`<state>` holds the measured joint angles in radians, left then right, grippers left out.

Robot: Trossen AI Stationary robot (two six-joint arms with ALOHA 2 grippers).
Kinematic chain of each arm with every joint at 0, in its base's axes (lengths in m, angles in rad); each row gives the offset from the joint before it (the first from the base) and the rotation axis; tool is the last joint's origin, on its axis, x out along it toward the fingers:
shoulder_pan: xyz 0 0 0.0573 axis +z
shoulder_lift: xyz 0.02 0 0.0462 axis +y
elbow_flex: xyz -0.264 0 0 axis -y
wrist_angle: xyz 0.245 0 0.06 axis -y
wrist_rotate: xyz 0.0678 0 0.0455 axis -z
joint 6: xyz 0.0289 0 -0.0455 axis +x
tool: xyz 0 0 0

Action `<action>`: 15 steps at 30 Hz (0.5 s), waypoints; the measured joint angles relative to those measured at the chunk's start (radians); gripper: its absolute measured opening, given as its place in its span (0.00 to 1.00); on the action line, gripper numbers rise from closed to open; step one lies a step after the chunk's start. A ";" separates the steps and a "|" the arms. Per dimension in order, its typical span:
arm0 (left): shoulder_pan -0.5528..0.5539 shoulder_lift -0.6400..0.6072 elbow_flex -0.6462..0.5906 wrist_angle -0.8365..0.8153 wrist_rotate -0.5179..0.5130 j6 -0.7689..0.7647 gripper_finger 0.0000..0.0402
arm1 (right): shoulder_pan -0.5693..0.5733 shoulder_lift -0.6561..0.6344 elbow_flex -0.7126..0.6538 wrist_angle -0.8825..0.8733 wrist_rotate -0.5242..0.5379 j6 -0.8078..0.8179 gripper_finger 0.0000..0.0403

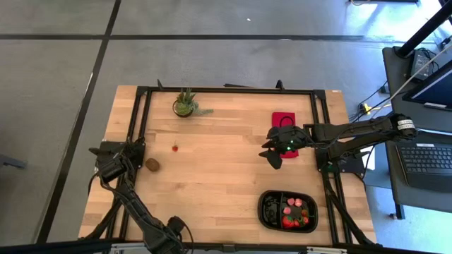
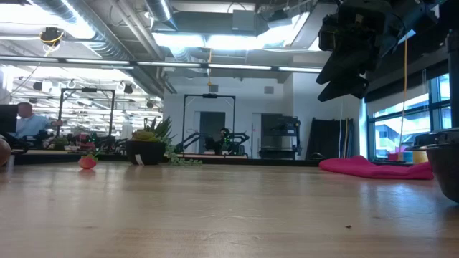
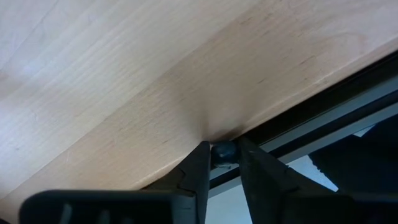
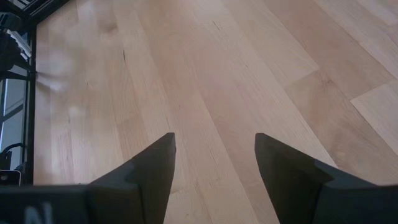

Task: Pick and placing Produce into tupperware
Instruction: Put the blueberry into the left black bin

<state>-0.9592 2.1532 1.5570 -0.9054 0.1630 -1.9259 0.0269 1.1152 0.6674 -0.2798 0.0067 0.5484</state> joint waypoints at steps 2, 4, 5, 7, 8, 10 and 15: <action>0.000 0.000 0.001 -0.002 -0.006 0.001 0.18 | 0.000 0.000 0.000 0.000 0.000 0.000 0.55; 0.000 0.000 0.002 -0.005 -0.008 0.001 0.16 | 0.000 0.000 0.000 0.000 0.000 -0.001 0.55; 0.001 0.000 0.002 -0.006 -0.008 0.002 0.15 | 0.000 0.000 0.000 0.000 0.000 -0.001 0.55; 0.004 0.000 0.002 -0.007 -0.009 0.002 0.14 | 0.000 0.000 0.000 0.000 0.000 0.000 0.55; 0.006 -0.002 0.002 -0.007 -0.007 0.003 0.13 | 0.000 0.000 0.000 0.000 0.000 0.000 0.55; 0.011 -0.003 0.002 -0.007 -0.001 0.020 0.12 | 0.000 0.000 0.000 0.000 0.000 -0.001 0.55; 0.033 -0.018 0.000 -0.029 0.000 0.084 0.13 | 0.000 0.000 0.000 0.000 0.000 0.016 0.55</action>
<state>-0.9266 2.1355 1.5566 -0.9342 0.1628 -1.8423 0.0269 1.1149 0.6671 -0.2798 0.0067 0.5640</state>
